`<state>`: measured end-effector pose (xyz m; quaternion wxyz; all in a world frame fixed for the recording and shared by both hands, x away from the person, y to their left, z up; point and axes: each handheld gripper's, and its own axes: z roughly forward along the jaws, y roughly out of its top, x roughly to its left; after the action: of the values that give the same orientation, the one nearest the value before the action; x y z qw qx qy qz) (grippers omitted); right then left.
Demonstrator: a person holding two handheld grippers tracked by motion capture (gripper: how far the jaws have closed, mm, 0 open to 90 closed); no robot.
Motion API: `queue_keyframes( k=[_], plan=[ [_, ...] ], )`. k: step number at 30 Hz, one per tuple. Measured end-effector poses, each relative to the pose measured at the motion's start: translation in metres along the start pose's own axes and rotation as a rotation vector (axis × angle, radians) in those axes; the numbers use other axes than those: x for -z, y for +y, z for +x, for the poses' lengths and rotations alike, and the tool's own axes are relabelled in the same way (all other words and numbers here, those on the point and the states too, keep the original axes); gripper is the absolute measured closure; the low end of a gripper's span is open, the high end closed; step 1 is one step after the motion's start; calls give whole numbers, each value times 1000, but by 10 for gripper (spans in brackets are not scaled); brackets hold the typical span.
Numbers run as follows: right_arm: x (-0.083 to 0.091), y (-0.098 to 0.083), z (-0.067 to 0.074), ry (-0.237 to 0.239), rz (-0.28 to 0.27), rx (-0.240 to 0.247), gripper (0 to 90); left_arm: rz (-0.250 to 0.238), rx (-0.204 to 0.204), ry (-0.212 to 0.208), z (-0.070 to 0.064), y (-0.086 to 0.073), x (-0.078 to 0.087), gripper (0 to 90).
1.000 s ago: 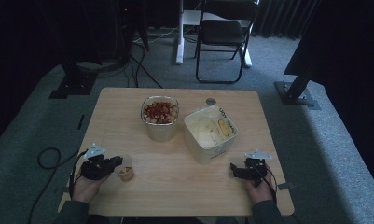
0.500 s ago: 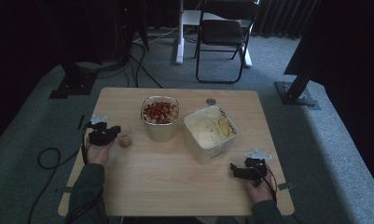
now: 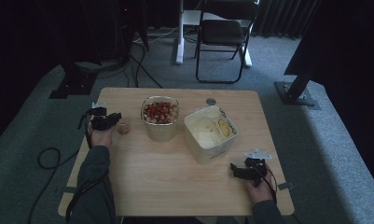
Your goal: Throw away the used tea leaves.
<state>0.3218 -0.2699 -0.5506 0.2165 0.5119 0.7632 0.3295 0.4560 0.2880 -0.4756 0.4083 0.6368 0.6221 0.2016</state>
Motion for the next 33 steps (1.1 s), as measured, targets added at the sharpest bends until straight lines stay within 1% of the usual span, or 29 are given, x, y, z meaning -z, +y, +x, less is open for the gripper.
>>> queue_keyframes(
  k=[3,6,8,9,10,11,12,13,14,15,16,18,19,20,21,26,27,29,30,31,33],
  plan=[
    [0,0,0,0,0,-2,129,-33,3,-23,-1,3,7,516],
    [0,0,0,0,0,0,130,-63,-20,-32,-2,5,18,416],
    [0,0,0,0,0,0,129,-92,-54,-30,-5,4,27,379],
    [0,0,0,0,0,0,129,-99,-74,-30,-6,2,30,351],
    [0,0,0,0,0,-1,129,-105,-98,-15,-8,0,33,335],
    [0,0,0,0,0,-1,130,-108,-125,6,-10,-3,35,293],
    [0,0,0,0,0,0,130,-113,-140,12,-11,-7,37,252],
    [0,0,0,0,0,-1,130,-123,-150,17,-12,-12,38,229],
    [0,0,0,0,0,-1,130,-123,-150,17,-12,-12,38,189],
    [0,0,0,0,0,0,130,-133,-180,25,-13,-22,38,180],
    [0,0,0,0,0,-1,129,-127,-194,31,-14,-27,35,179],
    [0,0,0,0,0,-1,129,-119,-205,61,-14,-35,28,177],
    [0,0,0,0,0,-1,130,-119,-205,61,-14,-35,28,177],
    [0,0,0,0,0,-1,129,-105,-211,65,-13,-41,19,177],
    [0,0,0,0,0,-1,129,-104,-216,72,-13,-43,15,176],
    [0,0,0,0,0,-1,130,-81,-209,69,-5,-45,-7,175],
    [0,0,0,0,0,-1,130,-81,-209,76,-4,-43,-10,177],
    [0,0,0,0,0,-1,129,-80,-215,71,-3,-41,-12,189],
    [0,0,0,0,0,-1,129,-80,-215,71,-3,-41,-12,211],
    [0,0,0,0,0,0,129,-82,-226,84,-3,-39,-14,223],
    [0,0,0,0,0,-1,130,-96,-239,90,-5,-38,-15,247]
  ],
)
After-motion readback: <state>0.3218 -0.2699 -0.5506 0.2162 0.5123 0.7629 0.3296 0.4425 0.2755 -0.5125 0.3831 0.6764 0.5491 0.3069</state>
